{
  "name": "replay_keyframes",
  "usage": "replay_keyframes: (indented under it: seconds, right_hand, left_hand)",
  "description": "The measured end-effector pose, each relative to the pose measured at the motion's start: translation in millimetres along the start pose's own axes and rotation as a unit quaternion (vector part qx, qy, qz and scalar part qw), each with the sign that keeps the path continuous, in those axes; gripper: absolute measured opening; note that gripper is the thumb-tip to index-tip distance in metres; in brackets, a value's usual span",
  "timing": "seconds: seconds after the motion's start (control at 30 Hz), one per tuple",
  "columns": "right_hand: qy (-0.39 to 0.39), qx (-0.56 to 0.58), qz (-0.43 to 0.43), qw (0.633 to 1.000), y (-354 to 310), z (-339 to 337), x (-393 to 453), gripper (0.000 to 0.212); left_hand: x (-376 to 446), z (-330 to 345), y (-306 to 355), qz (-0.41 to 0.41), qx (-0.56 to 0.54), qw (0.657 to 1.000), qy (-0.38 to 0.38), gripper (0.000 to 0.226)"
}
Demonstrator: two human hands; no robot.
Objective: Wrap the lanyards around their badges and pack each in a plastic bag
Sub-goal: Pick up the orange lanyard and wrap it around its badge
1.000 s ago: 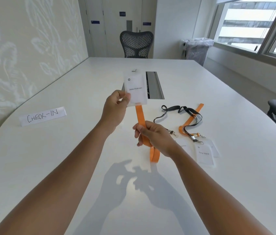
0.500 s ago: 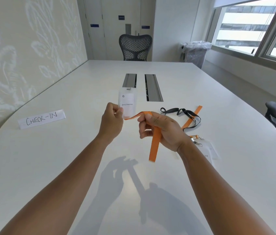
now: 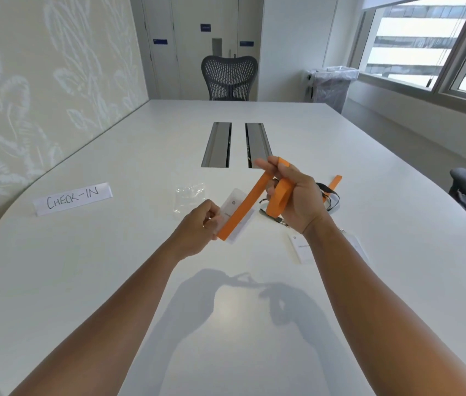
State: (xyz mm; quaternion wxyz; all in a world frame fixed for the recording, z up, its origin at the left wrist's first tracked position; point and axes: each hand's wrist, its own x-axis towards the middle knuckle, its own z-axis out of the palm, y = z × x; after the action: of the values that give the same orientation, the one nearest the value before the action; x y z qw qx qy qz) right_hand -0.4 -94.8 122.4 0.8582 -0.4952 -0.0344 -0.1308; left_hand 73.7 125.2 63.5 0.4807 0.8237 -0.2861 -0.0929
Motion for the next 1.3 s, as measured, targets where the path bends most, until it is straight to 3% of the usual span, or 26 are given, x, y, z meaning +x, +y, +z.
replay_keyframes:
  seconds: [0.3,0.53,0.67,0.77,0.93,1.17,1.3]
  right_hand:
    - [0.073,-0.036,0.069,0.994,32.5,-19.4,0.0,0.025]
    - [0.092,-0.047,0.115,0.988,61.4,-15.9,-7.5,0.015]
    - [0.071,0.007,0.118,0.990,65.9,-15.4,-8.6,0.037]
    - [0.053,-0.022,0.127,0.990,64.7,-17.7,-8.1,0.037]
    - [0.057,-0.101,0.149,0.982,69.6,-17.7,-14.4,0.034]
    - [-0.003,-0.114,0.143,0.983,78.8,-12.1,-20.8,0.035]
    - [-0.011,-0.226,0.142,0.964,86.3,-13.2,-25.5,0.023]
  left_hand:
    - [-10.5,-5.5,1.0,-0.011,-0.128,0.983,-0.134,0.010]
    - [-7.6,-4.8,8.1,-0.022,-0.238,0.961,-0.142,0.009]
    - [-7.9,-3.2,8.9,-0.026,-0.238,0.959,-0.155,0.019]
    - [-8.3,-2.0,9.2,-0.030,-0.227,0.959,-0.165,0.034]
    - [-8.4,-1.0,11.7,-0.027,-0.226,0.963,-0.145,0.037]
    - [-3.8,1.8,15.6,-0.026,-0.251,0.964,-0.081,0.026]
    - [-0.6,1.4,18.4,-0.029,-0.272,0.960,-0.058,0.033]
